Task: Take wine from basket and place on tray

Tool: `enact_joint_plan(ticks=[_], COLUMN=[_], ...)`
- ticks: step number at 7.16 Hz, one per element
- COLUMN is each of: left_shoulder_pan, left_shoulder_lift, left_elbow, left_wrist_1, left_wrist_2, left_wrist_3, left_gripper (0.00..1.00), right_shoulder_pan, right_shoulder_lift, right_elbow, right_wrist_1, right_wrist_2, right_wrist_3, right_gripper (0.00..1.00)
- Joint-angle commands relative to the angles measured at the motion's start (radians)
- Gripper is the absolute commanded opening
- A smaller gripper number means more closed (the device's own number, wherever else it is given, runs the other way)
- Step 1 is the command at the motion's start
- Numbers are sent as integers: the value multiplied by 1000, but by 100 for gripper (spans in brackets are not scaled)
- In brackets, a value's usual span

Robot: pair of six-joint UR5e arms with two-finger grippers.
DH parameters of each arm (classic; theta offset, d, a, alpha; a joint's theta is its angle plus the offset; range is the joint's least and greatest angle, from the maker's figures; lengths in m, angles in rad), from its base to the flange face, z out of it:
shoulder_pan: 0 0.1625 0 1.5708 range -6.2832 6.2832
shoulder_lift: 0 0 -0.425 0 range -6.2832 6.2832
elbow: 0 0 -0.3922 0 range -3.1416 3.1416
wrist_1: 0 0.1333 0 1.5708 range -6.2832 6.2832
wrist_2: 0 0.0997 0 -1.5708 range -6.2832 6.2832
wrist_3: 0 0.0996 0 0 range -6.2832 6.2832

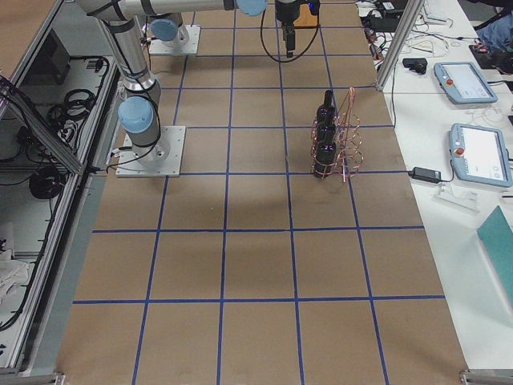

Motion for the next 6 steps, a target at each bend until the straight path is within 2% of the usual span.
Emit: enact_joint_plan(ticks=[1,6], left_shoulder_pan=[-1,-3], left_shoulder_lift=[-1,0], left_elbow=[0,0], left_wrist_1=[0,0], left_wrist_2=[0,0], left_wrist_3=[0,0], left_gripper=[100,100], right_shoulder_pan=[-6,-9], right_shoulder_lift=[-7,-10], right_elbow=[-12,2], right_wrist_1=[-2,-8], right_wrist_2=[0,2], right_wrist_3=[-5,-1], right_gripper=[100,100])
